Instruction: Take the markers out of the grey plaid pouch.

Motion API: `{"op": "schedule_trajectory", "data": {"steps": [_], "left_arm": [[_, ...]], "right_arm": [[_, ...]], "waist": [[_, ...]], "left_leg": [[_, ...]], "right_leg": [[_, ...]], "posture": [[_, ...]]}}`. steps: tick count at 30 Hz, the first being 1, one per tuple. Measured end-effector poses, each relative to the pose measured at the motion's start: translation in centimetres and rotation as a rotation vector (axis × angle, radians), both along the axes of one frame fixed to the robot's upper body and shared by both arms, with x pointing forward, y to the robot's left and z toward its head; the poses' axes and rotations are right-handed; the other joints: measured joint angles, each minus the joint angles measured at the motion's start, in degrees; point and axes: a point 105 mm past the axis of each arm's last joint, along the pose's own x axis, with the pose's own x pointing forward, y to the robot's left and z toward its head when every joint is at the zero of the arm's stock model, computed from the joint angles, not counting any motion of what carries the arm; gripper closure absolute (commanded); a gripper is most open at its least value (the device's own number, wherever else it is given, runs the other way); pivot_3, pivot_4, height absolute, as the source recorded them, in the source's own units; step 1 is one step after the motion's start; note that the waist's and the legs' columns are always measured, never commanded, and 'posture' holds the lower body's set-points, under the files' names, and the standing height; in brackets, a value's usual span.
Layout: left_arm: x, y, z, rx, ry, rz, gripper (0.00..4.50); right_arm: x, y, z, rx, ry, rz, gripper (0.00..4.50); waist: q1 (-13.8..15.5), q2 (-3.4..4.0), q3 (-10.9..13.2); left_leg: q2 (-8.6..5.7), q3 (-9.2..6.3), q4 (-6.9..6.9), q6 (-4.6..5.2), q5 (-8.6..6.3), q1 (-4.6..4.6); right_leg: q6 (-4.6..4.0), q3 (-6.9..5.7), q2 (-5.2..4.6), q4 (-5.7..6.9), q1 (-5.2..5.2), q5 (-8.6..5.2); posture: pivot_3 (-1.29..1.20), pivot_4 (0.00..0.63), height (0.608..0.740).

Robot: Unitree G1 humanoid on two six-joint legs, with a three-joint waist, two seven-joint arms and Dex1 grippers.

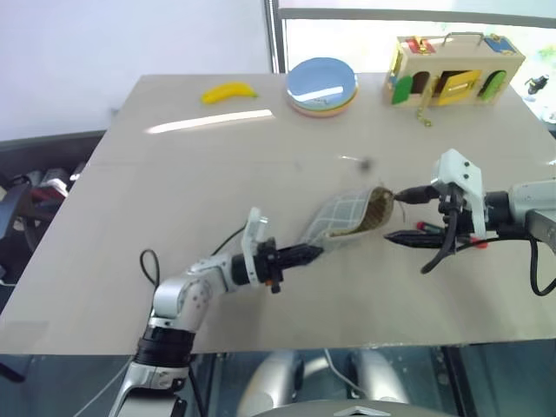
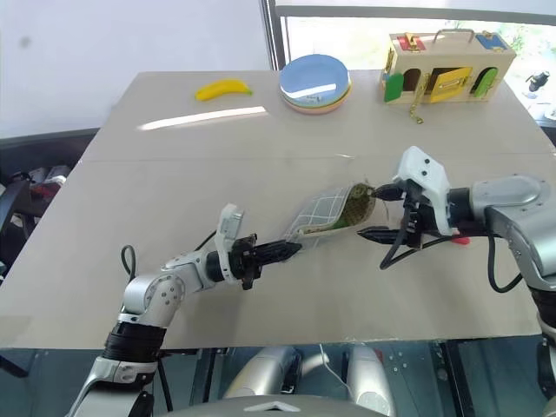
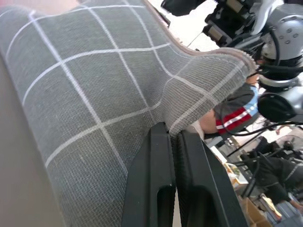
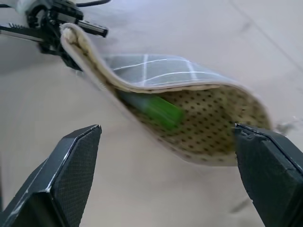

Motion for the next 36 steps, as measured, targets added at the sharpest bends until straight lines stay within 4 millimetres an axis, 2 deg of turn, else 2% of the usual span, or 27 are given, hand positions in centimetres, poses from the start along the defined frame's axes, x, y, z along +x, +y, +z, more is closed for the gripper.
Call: {"op": "schedule_trajectory", "data": {"steps": [9,14,18,20,21,22,23,24,26,27,29,30,34,36], "left_arm": [[-1.1,-0.7,1.1,-0.004,-0.027,-0.072,4.5],[-1.2,-0.6,1.1,0.005,-0.03,-0.08,4.5],[-1.3,-0.8,1.1,0.004,-0.037,-0.09,4.5],[-1.2,-0.7,1.2,0.005,-0.042,-0.089,4.5],[-1.2,-0.7,1.2,0.006,-0.043,-0.088,4.5],[-1.2,-0.7,1.2,0.006,-0.044,-0.088,4.5],[-1.2,-0.7,1.2,0.005,-0.046,-0.09,4.5],[-1.2,-0.7,1.2,0.004,-0.047,-0.092,4.5],[-1.3,-0.8,1.2,0.003,-0.051,-0.102,4.5],[-1.4,-0.8,1.3,0.003,-0.054,-0.106,4.5],[-1.3,-0.9,1.5,0.003,-0.061,-0.109,4.5],[-1.2,-0.9,1.6,0.003,-0.067,-0.111,4.5],[-1.3,-0.8,1.6,0.005,-0.07,-0.121,4.5],[-1.4,-0.9,1.7,0.003,-0.073,-0.129,4.5]], "right_arm": [[0.3,0.5,0.5,0.047,0.036,-0.005,0.02],[0.6,-0.5,-0.2,0.044,0.083,-0.043,0.02],[0.9,-1.2,0.0,0.066,0.093,-0.072,0.02],[1.0,-1.8,0.5,0.075,0.09,-0.093,0.53],[1.0,-2.0,0.6,0.077,0.089,-0.098,1.06],[1.0,-2.0,0.6,0.077,0.089,-0.099,1.19],[0.9,-2.0,0.6,0.08,0.095,-0.097,1.8],[0.9,-2.0,0.5,0.082,0.099,-0.096,1.88],[0.7,-1.9,0.0,0.08,0.12,-0.088,2.83],[0.6,-1.6,-0.2,0.077,0.13,-0.076,3.16],[0.4,-1.1,-0.6,0.07,0.142,-0.054,4.21],[0.3,-0.9,-0.7,0.071,0.147,-0.046,4.45],[0.5,-0.1,-1.3,0.058,0.148,-0.013,4.45],[1.0,0.1,-2.2,0.017,0.131,-0.004,4.45]], "waist": [[-0.2,0.0,0.0],[-0.3,0.0,0.0],[-0.3,0.0,0.0],[-0.3,0.0,0.0],[-0.3,0.0,0.0],[-0.3,0.0,0.0],[-0.3,0.0,0.0],[-0.3,0.0,0.0],[-0.3,0.0,0.0],[-0.3,0.0,0.0],[-0.3,0.0,0.0],[-0.3,0.0,0.0],[-0.3,0.0,0.0],[-0.4,0.0,0.0]], "left_leg": [[0.02,0.03,-0.01,-0.01,0.01,0.06],[0.01,0.04,-0.01,0.0,0.01,0.04],[0.02,0.04,-0.01,-0.01,0.01,0.05],[0.02,0.04,-0.01,0.0,0.01,0.05],[0.02,0.04,-0.01,0.0,0.01,0.05],[0.02,0.04,-0.01,0.0,0.01,0.05],[0.02,0.04,-0.01,0.0,0.01,0.05],[0.02,0.04,-0.01,0.0,0.01,0.05],[0.02,0.05,-0.01,0.0,0.01,0.05],[0.02,0.05,-0.01,0.0,0.01,0.05],[0.02,0.04,-0.01,0.0,0.01,0.05],[0.02,0.04,-0.01,0.0,0.01,0.05],[0.02,0.04,-0.01,0.0,0.01,0.05],[0.02,0.04,0.0,-0.01,0.01,0.06]], "right_leg": [[0.0,0.03,0.03,0.07,0.0,0.0],[0.0,0.03,0.02,0.05,-0.01,0.0],[0.0,0.04,0.03,0.07,-0.01,0.0],[0.0,0.04,0.03,0.07,-0.01,0.0],[0.0,0.04,0.03,0.07,-0.01,0.0],[0.0,0.04,0.03,0.07,0.0,0.0],[0.0,0.03,0.03,0.07,-0.01,0.0],[0.0,0.04,0.03,0.07,-0.01,0.0],[0.0,0.05,0.02,0.07,-0.01,0.0],[0.0,0.05,0.03,0.07,-0.01,0.0],[0.0,0.04,0.03,0.07,-0.01,0.0],[0.0,0.04,0.03,0.07,0.0,0.0],[0.0,0.04,0.03,0.07,-0.01,0.0],[0.0,0.03,0.03,0.08,-0.01,0.0]], "posture": [[0.0,0.15,0.74],[0.0,0.15,0.74],[0.0,0.15,0.74],[0.0,0.15,0.74],[0.0,0.15,0.74],[0.0,0.15,0.74],[0.0,0.15,0.74],[0.0,0.15,0.74],[0.0,0.15,0.74],[0.0,0.15,0.74],[0.0,0.15,0.74],[0.0,0.15,0.74],[0.0,0.15,0.74],[0.0,0.15,0.74]]}}
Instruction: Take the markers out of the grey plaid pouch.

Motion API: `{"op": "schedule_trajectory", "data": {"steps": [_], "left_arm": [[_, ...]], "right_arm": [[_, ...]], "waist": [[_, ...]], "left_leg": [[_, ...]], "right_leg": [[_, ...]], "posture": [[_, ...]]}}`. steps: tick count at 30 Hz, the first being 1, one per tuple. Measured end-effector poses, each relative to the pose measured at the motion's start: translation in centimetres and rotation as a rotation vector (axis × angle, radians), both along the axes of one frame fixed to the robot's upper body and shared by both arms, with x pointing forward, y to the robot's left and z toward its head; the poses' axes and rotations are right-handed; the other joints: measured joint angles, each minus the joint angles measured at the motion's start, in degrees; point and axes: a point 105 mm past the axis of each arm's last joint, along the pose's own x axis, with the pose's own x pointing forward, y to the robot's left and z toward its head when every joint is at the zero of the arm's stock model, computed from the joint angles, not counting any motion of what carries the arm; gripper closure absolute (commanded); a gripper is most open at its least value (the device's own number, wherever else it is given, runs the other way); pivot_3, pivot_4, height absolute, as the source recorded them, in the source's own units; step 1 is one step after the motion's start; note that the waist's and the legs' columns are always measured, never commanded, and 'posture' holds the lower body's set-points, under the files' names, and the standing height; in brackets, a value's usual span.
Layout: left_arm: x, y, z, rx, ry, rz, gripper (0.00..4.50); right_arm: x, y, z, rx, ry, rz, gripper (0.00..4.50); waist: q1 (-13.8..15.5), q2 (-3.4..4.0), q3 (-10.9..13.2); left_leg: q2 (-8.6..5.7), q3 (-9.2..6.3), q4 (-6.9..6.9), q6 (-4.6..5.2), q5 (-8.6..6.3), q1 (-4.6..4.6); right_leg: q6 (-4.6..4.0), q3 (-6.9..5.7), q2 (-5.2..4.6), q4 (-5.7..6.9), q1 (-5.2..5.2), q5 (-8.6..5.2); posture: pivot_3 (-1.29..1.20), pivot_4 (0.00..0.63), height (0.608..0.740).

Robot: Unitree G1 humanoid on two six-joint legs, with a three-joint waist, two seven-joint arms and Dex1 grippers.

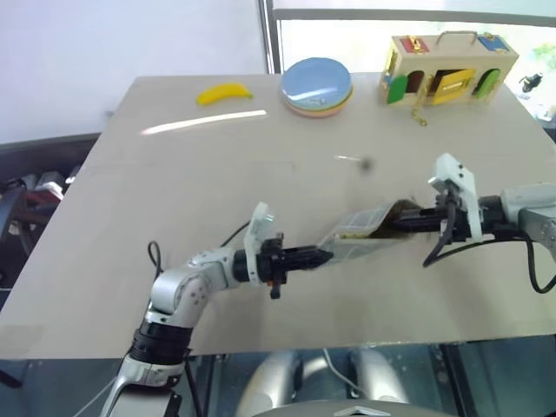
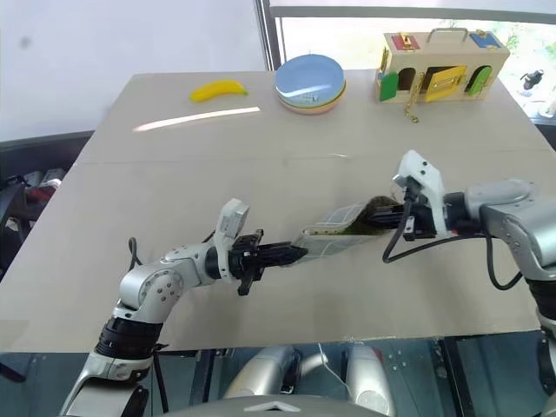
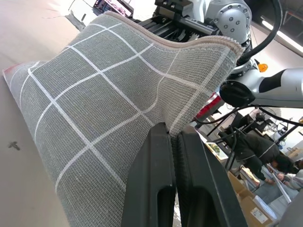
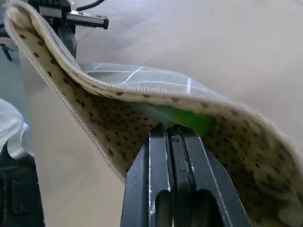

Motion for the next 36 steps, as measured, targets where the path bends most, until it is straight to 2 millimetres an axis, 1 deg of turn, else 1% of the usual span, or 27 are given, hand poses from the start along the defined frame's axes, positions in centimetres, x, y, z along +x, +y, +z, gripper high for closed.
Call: {"op": "schedule_trajectory", "data": {"steps": [3,5,6,10,13,16,20,27,30,31,32,33,34,36], "left_arm": [[-0.1,-0.2,0.0,0.001,-0.002,-0.015,4.5],[-0.2,-0.3,0.0,0.007,-0.012,-0.026,4.5],[-0.2,-0.4,0.0,0.01,-0.022,-0.029,4.5],[0.2,-0.4,0.1,0.03,-0.123,-0.001,4.5],[0.5,-0.5,0.3,0.028,-0.189,0.024,4.5],[1.0,-0.6,0.1,0.013,-0.262,0.045,4.5],[1.2,-0.7,0.2,-0.032,-0.295,0.044,4.5],[1.6,-0.1,-0.2,-0.035,-0.282,0.008,4.5],[1.6,0.0,-0.3,-0.052,-0.277,-0.008,4.5],[1.7,0.0,-0.4,-0.068,-0.28,-0.014,4.5],[1.7,0.0,-0.5,-0.07,-0.278,-0.015,4.5],[1.7,0.1,-0.6,-0.075,-0.277,-0.018,4.5],[1.7,0.1,-0.7,-0.08,-0.275,-0.021,4.5],[1.6,0.2,-1.0,-0.095,-0.273,-0.036,4.5]], "right_arm": [[1.1,-0.1,-2.1,-0.102,-0.06,0.015,4.45],[1.5,0.0,-3.1,-0.162,-0.098,0.04,4.45],[1.5,0.0,-3.3,-0.175,-0.106,0.049,4.45],[1.6,-0.1,-3.5,-0.217,-0.137,0.062,4.45],[1.4,0.2,-4.0,-0.256,-0.132,0.072,4.45],[0.7,0.7,-3.8,-0.271,-0.11,0.072,4.45],[0.4,1.2,-3.3,-0.282,-0.094,0.056,4.45],[0.1,1.7,-2.6,-0.295,-0.082,0.018,4.45],[0.0,2.1,-2.3,-0.293,-0.094,0.021,3.7],[-0.2,2.4,-2.1,-0.295,-0.109,0.034,3.12],[-0.2,2.5,-2.0,-0.296,-0.114,0.038,2.79],[-0.3,2.6,-2.0,-0.299,-0.122,0.045,2.26],[-0.5,2.8,-2.1,-0.307,-0.128,0.053,1.89],[-0.7,3.0,-2.4,-0.324,-0.132,0.062,0.87]], "waist": [[0.0,0.0,0.0],[0.1,0.0,0.0],[0.1,0.0,0.0],[0.0,0.0,0.0],[0.1,0.0,0.0],[0.1,0.0,0.0],[0.1,0.0,0.0],[0.0,0.0,0.0],[0.0,0.0,0.0],[0.0,0.0,0.0],[0.1,0.0,0.0],[0.1,0.0,0.0],[0.0,0.0,0.0],[0.0,0.0,0.0]], "left_leg": [[-0.01,0.01,0.01,0.0,0.0,0.0],[-0.01,0.01,0.01,0.0,0.0,-0.01],[-0.01,0.0,0.01,0.0,0.0,-0.01],[-0.01,0.0,0.01,-0.01,0.01,-0.01],[0.0,0.0,0.01,-0.01,0.0,-0.01],[0.0,-0.01,0.01,-0.01,0.0,-0.01],[-0.01,-0.01,0.01,-0.01,0.0,-0.02],[-0.01,-0.02,0.01,0.0,0.0,-0.02],[-0.01,-0.01,0.01,0.0,0.0,-0.02],[-0.01,-0.02,0.01,0.0,0.0,-0.02],[-0.01,-0.03,0.01,0.0,0.0,-0.02],[-0.01,-0.03,0.01,0.0,0.0,-0.02],[-0.01,-0.03,0.01,0.0,0.0,-0.02],[-0.01,-0.02,0.02,0.0,0.0,-0.02]], "right_leg": [[0.0,0.0,0.0,0.0,0.0,0.0],[0.0,-0.01,0.0,0.0,-0.02,0.0],[0.0,-0.01,0.01,-0.01,-0.02,0.0],[0.0,0.0,0.0,-0.01,-0.01,0.0],[0.0,0.0,0.0,-0.01,-0.01,0.0],[0.0,-0.01,0.0,-0.02,-0.01,0.0],[0.0,-0.02,0.0,-0.01,-0.01,0.0],[0.0,-0.02,0.0,-0.01,-0.01,0.0],[0.0,-0.02,0.0,-0.02,-0.01,0.0],[0.0,-0.02,0.0,-0.01,-0.01,0.0],[0.0,-0.03,0.0,-0.01,-0.01,0.0],[0.0,-0.04,0.0,-0.01,-0.01,0.0],[0.0,-0.04,0.0,-0.01,-0.01,0.0],[0.0,-0.03,0.0,-0.01,-0.01,0.0]], "posture": [[0.0,0.15,0.74],[0.0,0.15,0.74],[0.0,0.15,0.74],[0.0,0.15,0.74],[0.0,0.15,0.74],[0.0,0.15,0.74],[0.0,0.15,0.74],[0.0,0.15,0.74],[0.0,0.15,0.74],[0.0,0.15,0.74],[0.0,0.15,0.74],[0.0,0.15,0.74],[0.0,0.15,0.74],[0.0,0.15,0.74]]}}
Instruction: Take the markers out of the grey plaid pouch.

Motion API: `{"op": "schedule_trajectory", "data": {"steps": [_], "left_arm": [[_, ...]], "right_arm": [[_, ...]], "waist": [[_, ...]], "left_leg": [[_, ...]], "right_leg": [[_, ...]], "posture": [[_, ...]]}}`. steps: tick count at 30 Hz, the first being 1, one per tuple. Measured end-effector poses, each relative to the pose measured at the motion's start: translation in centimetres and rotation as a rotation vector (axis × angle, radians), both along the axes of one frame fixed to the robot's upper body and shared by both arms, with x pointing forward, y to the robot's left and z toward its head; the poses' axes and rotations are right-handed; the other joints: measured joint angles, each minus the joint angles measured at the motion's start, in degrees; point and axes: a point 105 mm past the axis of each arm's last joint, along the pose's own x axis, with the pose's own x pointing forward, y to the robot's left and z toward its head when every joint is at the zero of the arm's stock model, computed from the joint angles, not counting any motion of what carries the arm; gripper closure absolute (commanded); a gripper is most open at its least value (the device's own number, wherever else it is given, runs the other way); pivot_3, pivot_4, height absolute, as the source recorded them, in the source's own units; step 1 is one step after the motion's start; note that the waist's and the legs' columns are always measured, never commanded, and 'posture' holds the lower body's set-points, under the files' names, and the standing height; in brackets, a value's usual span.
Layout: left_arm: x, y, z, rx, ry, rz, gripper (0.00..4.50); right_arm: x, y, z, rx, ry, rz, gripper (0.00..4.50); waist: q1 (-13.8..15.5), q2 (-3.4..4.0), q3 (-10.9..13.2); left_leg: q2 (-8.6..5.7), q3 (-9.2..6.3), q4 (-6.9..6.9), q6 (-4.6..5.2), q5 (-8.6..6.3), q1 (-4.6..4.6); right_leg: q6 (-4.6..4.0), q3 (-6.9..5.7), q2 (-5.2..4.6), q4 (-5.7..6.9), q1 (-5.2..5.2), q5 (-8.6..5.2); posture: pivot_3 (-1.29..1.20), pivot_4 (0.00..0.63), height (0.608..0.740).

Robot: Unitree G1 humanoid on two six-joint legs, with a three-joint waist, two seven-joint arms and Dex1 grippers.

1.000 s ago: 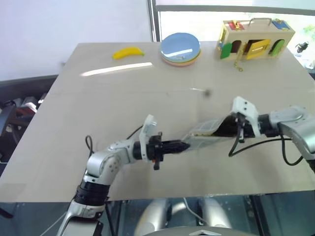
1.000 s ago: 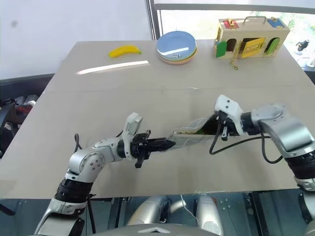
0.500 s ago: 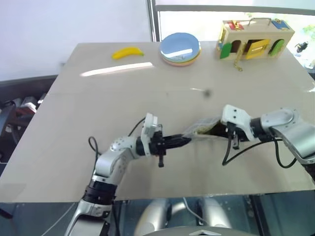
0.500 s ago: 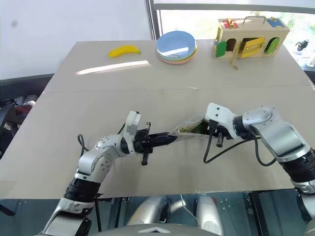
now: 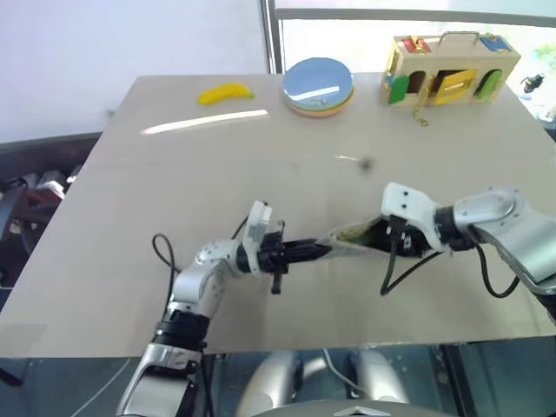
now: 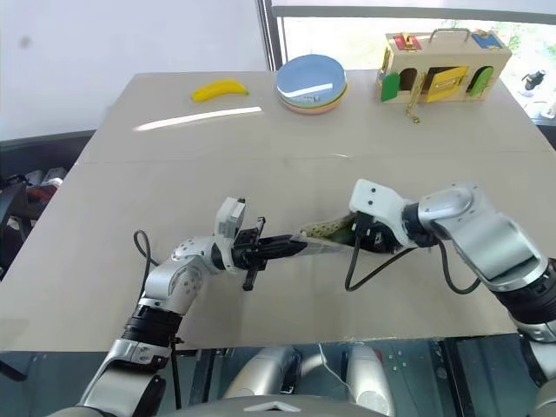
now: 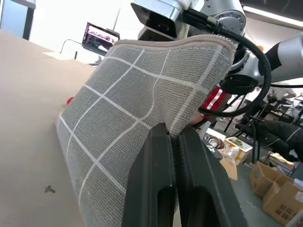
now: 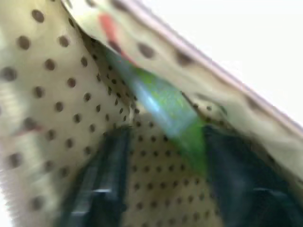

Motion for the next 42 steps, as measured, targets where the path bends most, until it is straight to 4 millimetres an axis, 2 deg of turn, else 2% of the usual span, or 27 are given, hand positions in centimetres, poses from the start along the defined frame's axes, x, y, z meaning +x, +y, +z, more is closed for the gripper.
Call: {"op": "schedule_trajectory", "data": {"steps": [2,12,19,26,27,29,30,34,35,42], "left_arm": [[-0.1,0.1,-0.2,-0.009,-0.005,-0.016,4.5],[-0.4,-0.4,-1.3,-0.027,-0.009,-0.041,4.5],[-0.2,-0.5,-1.6,-0.022,-0.003,-0.033,4.5],[-0.4,-0.7,-2.2,-0.01,0.005,-0.031,4.5],[-0.4,-0.7,-2.2,-0.009,0.005,-0.03,4.5],[-0.4,-0.7,-2.2,-0.01,0.004,-0.03,4.5],[-0.4,-0.7,-2.1,-0.011,0.0,-0.028,4.5],[-0.2,-0.5,-1.9,-0.02,-0.008,-0.005,4.5],[0.1,-0.2,-1.8,-0.024,-0.015,0.013,4.5],[0.2,-0.1,-1.7,-0.029,-0.017,0.021,4.5]], "right_arm": [[-0.3,0.1,-0.3,-0.026,-0.004,0.015,0.01],[-0.8,0.6,-1.8,-0.121,-0.011,0.06,0.01],[1.1,1.0,-2.9,-0.172,-0.065,0.07,0.01],[1.5,1.1,-3.7,-0.23,-0.085,0.141,0.01],[1.6,1.1,-3.8,-0.237,-0.085,0.152,0.53],[1.5,1.1,-4.0,-0.242,-0.077,0.17,1.16],[1.5,1.1,-4.1,-0.244,-0.075,0.176,1.81],[1.8,0.8,-4.1,-0.255,-0.086,0.179,3.51],[1.8,0.8,-4.0,-0.256,-0.088,0.183,3.63],[1.6,0.0,-3.3,-0.273,-0.095,0.165,3.65]], "waist": [[0.0,0.0,0.0],[0.0,-0.01,0.0],[-0.1,-0.03,0.0],[-0.1,-0.03,0.0],[-0.1,-0.05,0.0],[-0.1,-0.07,-0.1],[-0.1,-0.11,-0.1],[-0.1,-0.15,-0.1],[-0.1,-0.18,-0.2],[0.0,-0.18,-0.1]], "left_leg": [[0.0,-0.01,0.0,0.0,0.0,0.0],[0.0,-0.01,0.02,0.0,0.0,0.01],[0.0,0.0,0.04,0.0,0.0,0.02],[0.0,0.0,0.04,0.0,0.0,0.04],[0.0,-0.01,0.04,0.0,0.0,0.05],[0.0,-0.01,0.06,0.0,0.0,0.08],[0.0,-0.01,0.07,0.0,0.0,0.1],[0.0,0.0,0.13,0.0,0.0,0.14],[0.0,-0.02,0.13,-0.01,0.0,0.14],[-0.01,-0.03,0.11,0.0,0.0,0.06]], "right_leg": [[0.0,-0.01,0.0,0.0,0.0,0.0],[0.0,-0.01,0.01,0.02,0.0,0.0],[0.0,-0.01,0.02,0.04,0.0,0.0],[0.0,-0.01,0.03,0.04,0.01,0.0],[0.0,-0.01,0.03,0.04,0.01,0.0],[0.0,-0.01,0.03,0.04,0.02,0.0],[0.0,-0.01,0.03,0.04,0.03,0.0],[0.0,0.0,0.03,0.13,0.06,0.01],[0.0,-0.02,0.03,0.14,0.06,0.0],[0.0,-0.01,0.02,0.1,0.01,0.0]], "posture": [[0.0,0.15,0.74],[0.0,0.15,0.74],[0.0,0.15,0.74],[0.0,0.15,0.74],[0.0,0.15,0.74],[0.0,0.15,0.74],[0.0,0.15,0.74],[0.0,0.15,0.74],[0.0,0.15,0.74],[0.0,0.15,0.74]]}}
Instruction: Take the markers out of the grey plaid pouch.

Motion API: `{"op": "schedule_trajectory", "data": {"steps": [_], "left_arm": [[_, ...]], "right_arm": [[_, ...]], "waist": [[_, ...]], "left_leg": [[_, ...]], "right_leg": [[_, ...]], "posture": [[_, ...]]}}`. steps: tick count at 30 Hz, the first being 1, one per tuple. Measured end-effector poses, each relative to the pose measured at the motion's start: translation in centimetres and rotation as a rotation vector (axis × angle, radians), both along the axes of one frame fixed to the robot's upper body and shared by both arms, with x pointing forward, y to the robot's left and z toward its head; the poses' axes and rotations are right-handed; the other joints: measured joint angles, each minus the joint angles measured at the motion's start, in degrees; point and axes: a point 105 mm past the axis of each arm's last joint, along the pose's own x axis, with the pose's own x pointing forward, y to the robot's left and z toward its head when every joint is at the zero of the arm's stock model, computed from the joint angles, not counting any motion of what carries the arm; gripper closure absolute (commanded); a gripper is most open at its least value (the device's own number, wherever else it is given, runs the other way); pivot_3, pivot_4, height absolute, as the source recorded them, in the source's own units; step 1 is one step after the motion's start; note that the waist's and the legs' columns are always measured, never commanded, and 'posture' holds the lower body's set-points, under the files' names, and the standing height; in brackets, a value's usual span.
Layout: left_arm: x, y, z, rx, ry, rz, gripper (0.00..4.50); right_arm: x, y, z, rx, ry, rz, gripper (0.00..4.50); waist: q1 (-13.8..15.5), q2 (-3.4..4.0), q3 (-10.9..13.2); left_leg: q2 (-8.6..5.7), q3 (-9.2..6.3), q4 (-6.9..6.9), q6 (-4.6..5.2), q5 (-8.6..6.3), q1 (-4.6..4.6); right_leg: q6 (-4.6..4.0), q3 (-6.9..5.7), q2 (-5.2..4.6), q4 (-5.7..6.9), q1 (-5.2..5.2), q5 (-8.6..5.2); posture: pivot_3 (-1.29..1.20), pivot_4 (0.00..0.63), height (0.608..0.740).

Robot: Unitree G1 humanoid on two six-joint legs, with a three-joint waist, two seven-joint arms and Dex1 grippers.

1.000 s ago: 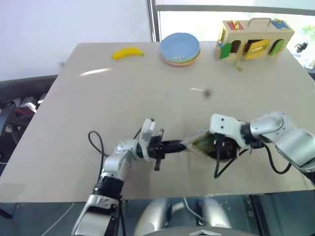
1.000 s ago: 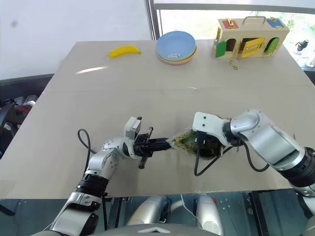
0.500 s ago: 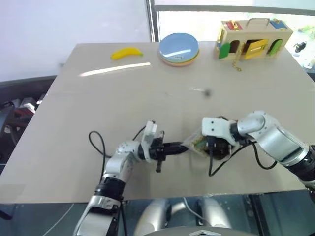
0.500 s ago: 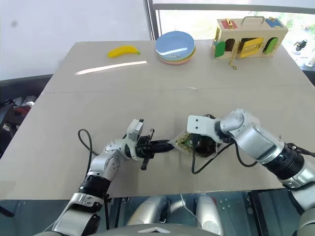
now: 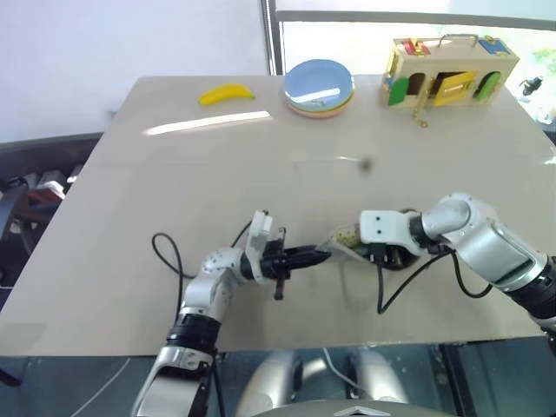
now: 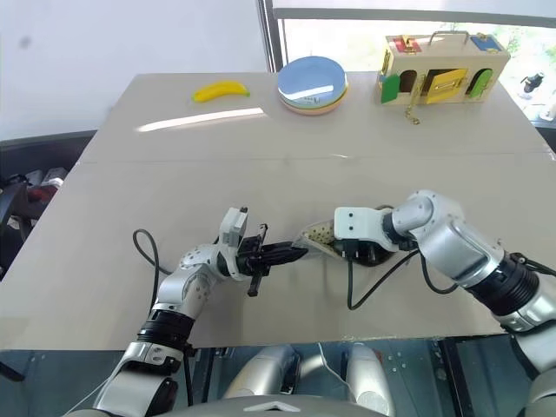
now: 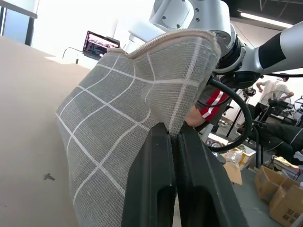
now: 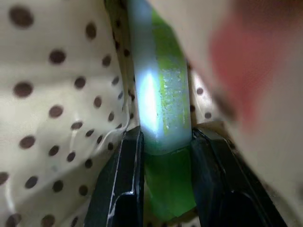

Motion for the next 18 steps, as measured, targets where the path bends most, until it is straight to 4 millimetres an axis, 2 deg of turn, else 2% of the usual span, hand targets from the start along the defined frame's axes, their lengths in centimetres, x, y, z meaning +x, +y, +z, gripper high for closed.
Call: {"op": "schedule_trajectory", "data": {"steps": [14,18], "left_arm": [[0.0,-0.1,0.8,-0.017,-0.045,0.003,4.5],[0.2,-0.1,1.2,-0.024,-0.061,0.03,4.5]], "right_arm": [[0.0,-0.3,3.5,0.007,-0.12,-0.019,3.65],[0.1,0.2,4.4,0.126,-0.083,-0.094,3.65]], "waist": [[0.0,0.02,0.0],[-0.1,0.02,0.0]], "left_leg": [[0.01,0.0,-0.04,0.0,0.0,-0.04],[0.01,0.0,-0.06,0.0,0.0,-0.04]], "right_leg": [[0.0,0.0,0.0,-0.04,0.0,0.0],[0.0,0.01,0.0,-0.03,-0.01,0.0]], "posture": [[0.0,0.15,0.74],[0.0,0.15,0.74]]}}
